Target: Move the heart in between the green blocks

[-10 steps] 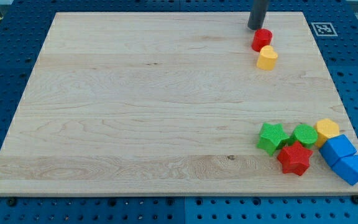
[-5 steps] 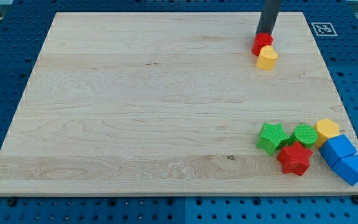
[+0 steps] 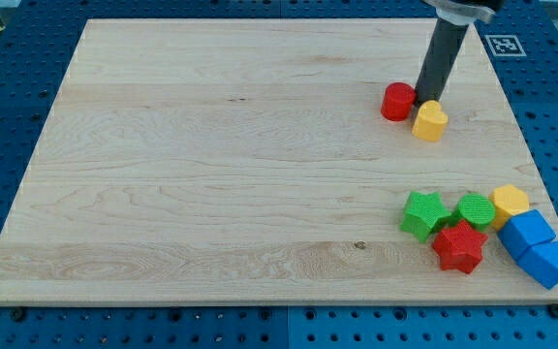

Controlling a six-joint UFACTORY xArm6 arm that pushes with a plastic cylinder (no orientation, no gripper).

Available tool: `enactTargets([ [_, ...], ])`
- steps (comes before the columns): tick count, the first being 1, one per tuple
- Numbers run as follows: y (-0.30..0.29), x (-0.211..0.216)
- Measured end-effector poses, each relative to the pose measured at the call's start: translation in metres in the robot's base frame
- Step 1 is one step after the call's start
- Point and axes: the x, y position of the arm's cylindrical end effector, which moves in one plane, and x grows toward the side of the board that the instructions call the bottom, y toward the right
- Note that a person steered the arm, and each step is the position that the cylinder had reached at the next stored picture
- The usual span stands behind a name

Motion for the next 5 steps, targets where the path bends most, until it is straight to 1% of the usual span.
enactTargets([
  [3,0.001,0.066],
  [5,0.002,0.091],
])
